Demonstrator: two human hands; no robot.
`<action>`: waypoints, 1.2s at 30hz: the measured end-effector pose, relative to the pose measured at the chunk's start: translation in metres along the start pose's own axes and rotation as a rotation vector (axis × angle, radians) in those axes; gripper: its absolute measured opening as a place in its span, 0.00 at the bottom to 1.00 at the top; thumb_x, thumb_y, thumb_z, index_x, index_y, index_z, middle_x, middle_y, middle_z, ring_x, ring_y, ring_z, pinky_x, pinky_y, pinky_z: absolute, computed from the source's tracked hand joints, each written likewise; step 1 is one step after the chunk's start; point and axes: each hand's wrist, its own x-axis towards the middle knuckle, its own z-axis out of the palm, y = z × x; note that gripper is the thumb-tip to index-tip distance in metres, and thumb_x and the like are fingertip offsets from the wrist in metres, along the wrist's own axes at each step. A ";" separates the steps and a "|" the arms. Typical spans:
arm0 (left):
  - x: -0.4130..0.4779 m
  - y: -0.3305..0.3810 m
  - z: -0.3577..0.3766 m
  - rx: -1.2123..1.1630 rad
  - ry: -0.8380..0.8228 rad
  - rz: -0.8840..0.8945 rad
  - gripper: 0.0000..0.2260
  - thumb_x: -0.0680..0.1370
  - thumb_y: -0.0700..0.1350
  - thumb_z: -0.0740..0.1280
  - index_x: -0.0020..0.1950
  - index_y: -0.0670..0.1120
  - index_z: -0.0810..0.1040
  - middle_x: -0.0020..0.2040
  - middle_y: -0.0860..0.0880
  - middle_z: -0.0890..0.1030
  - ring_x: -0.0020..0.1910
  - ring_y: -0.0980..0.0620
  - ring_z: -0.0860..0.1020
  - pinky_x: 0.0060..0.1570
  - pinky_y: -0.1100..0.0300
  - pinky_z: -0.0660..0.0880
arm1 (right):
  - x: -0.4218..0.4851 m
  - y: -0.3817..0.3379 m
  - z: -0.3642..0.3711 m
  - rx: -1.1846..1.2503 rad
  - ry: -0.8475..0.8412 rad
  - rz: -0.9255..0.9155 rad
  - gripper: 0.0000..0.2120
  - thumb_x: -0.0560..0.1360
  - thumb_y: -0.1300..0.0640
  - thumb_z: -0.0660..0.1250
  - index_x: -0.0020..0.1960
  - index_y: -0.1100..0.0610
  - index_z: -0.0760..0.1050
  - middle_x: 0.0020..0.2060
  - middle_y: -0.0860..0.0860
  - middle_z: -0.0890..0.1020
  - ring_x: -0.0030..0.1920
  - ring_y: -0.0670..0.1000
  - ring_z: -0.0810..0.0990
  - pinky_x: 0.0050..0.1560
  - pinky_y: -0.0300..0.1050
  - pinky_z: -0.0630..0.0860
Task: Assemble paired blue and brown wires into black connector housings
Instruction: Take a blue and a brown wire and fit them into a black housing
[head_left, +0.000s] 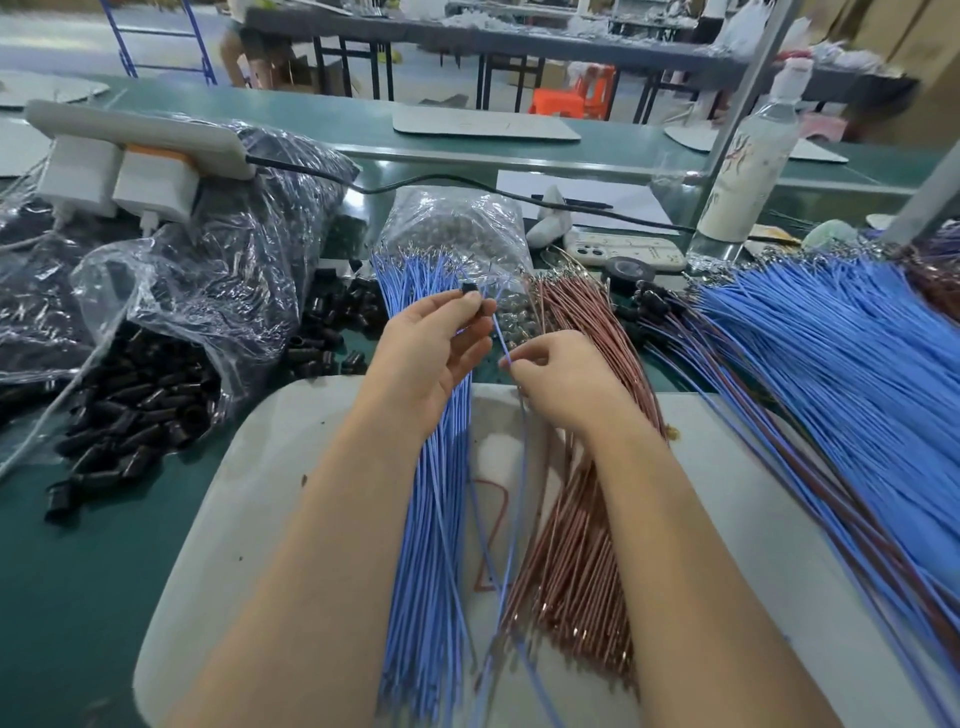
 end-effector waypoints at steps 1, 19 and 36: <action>-0.001 0.000 0.000 0.028 -0.017 -0.011 0.01 0.78 0.39 0.65 0.48 0.44 0.76 0.38 0.50 0.83 0.37 0.57 0.80 0.41 0.64 0.78 | 0.000 0.002 -0.003 0.075 -0.005 -0.013 0.09 0.75 0.62 0.62 0.45 0.60 0.82 0.35 0.54 0.80 0.37 0.52 0.77 0.41 0.48 0.76; -0.012 -0.005 0.006 0.227 -0.409 -0.012 0.05 0.78 0.34 0.62 0.53 0.37 0.75 0.43 0.45 0.83 0.42 0.54 0.81 0.48 0.65 0.79 | 0.004 0.011 -0.020 0.873 0.099 -0.087 0.08 0.78 0.59 0.65 0.41 0.57 0.79 0.34 0.53 0.80 0.32 0.50 0.75 0.39 0.45 0.73; -0.005 -0.013 0.004 0.435 -0.203 0.188 0.05 0.77 0.35 0.66 0.47 0.45 0.76 0.45 0.46 0.83 0.48 0.49 0.81 0.56 0.58 0.77 | 0.005 0.010 -0.008 0.732 0.123 -0.079 0.06 0.78 0.62 0.65 0.42 0.56 0.77 0.34 0.53 0.79 0.33 0.46 0.77 0.31 0.33 0.74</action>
